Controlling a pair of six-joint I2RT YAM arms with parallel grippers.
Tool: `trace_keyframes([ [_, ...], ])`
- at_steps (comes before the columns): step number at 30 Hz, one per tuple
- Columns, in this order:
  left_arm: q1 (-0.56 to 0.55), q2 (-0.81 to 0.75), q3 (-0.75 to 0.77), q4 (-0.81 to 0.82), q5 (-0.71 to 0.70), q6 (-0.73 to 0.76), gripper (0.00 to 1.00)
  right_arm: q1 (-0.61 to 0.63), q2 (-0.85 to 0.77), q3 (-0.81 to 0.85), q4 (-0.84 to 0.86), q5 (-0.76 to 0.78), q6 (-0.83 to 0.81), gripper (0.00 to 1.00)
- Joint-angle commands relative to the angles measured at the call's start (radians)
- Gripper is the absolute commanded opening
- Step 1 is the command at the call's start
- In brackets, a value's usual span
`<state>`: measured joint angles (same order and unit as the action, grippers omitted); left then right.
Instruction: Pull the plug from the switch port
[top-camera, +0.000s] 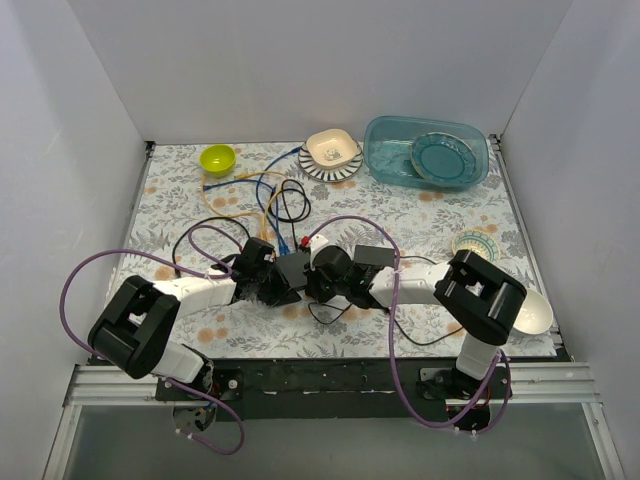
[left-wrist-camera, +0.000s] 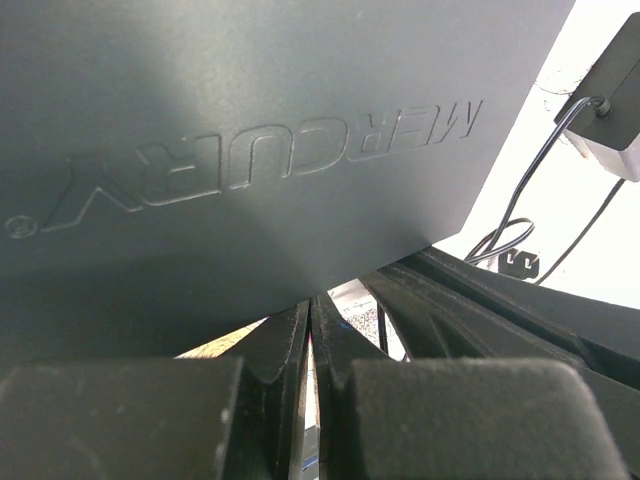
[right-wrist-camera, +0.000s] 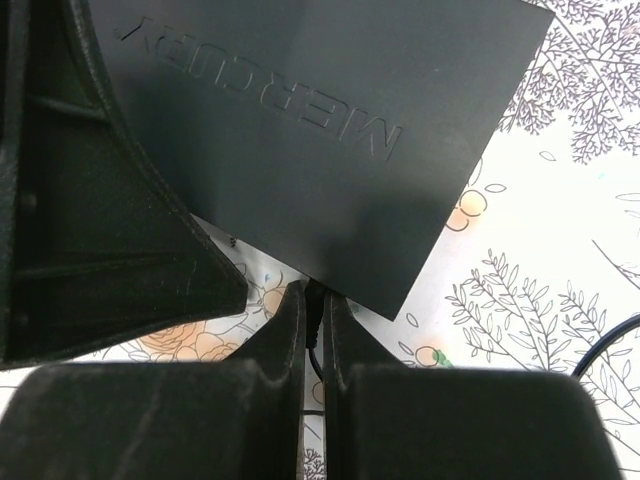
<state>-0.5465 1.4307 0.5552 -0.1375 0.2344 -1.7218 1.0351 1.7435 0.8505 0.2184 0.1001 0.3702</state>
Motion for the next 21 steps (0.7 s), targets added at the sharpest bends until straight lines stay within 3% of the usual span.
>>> trace_keyframes([
  [1,0.037,0.056,-0.026,-0.036,-0.264,0.002,0.00,0.086,-0.027,-0.091,-0.228,-0.284,-0.001,0.01],
  [21,0.037,0.031,-0.040,-0.034,-0.287,-0.071,0.00,0.154,0.027,-0.114,-0.189,-0.477,0.018,0.01],
])
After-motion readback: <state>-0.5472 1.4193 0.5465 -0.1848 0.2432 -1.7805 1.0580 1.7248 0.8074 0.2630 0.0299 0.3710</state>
